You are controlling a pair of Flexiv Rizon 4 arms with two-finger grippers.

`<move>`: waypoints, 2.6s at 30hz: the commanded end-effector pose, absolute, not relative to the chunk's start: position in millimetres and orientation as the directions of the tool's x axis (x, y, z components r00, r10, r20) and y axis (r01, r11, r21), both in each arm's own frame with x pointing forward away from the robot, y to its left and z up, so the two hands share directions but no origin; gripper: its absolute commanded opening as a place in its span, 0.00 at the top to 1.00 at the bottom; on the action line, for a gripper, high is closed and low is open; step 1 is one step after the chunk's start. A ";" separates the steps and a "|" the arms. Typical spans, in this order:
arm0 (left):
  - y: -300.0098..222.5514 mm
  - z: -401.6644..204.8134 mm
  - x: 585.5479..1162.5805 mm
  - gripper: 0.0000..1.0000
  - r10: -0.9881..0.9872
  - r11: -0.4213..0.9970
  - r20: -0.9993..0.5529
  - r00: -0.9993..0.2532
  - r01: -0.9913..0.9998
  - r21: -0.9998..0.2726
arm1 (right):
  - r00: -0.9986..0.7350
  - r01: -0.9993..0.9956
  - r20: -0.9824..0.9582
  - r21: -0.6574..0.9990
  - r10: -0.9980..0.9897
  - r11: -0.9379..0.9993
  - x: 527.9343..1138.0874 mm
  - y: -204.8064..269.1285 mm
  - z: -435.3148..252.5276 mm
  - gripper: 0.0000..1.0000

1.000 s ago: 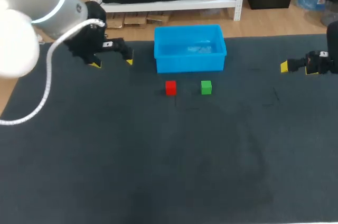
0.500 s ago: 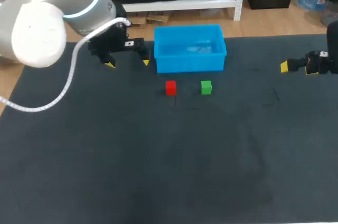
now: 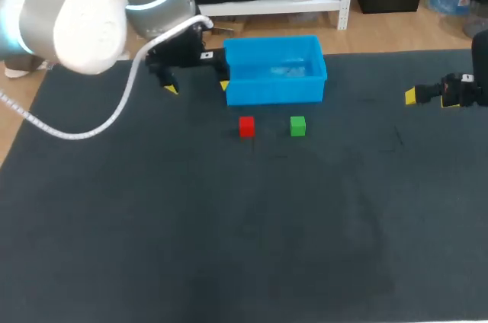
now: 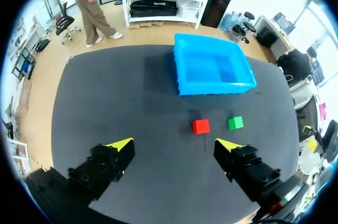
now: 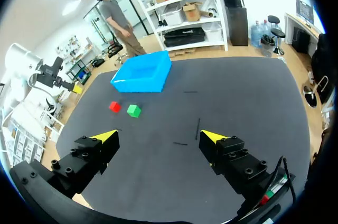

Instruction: Use the left arm to pick the red cube and place it into the blue plastic box first, then use the right arm to grasp the green cube and put it into the same blue plastic box after the first action is fully finished.

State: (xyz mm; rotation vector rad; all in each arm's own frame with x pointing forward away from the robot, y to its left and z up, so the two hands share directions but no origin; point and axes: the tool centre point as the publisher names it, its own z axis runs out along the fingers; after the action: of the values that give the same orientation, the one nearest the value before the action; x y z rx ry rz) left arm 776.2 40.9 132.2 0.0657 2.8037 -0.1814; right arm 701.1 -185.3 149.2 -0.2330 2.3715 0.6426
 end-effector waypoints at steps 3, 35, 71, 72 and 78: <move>30.4 134.4 791.2 0.00 0.023 0.997 -0.287 -0.958 0.042 -0.059 | -0.766 -0.323 -0.643 0.385 0.000 0.865 700.6 -185.2 149.5 0.00; -4.6 118.9 809.0 0.00 0.024 1.000 -0.182 -0.983 0.027 -0.012 | -0.766 -0.323 -0.643 0.385 0.000 0.865 700.6 -185.2 149.5 0.00; -47.0 74.4 808.7 0.00 0.052 0.998 -0.109 -0.993 0.055 -0.022 | -0.766 -0.323 -0.643 0.385 0.000 0.865 700.6 -185.2 149.5 0.00; -46.3 72.9 808.6 0.00 0.048 0.999 -0.105 -0.993 0.051 -0.020 | -0.766 -0.323 -0.643 0.385 0.000 0.865 700.6 -185.2 149.5 0.00; -43.6 64.7 808.2 0.00 0.029 0.999 -0.098 -0.995 0.030 -0.011 | -0.766 -0.323 -0.643 0.385 0.000 0.865 700.6 -185.2 149.5 0.00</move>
State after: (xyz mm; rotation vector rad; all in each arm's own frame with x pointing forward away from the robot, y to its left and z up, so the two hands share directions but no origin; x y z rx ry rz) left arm 804.2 -41.1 67.3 0.0467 3.0371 -0.0232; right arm 701.1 -185.3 149.2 -0.2329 2.3716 0.6424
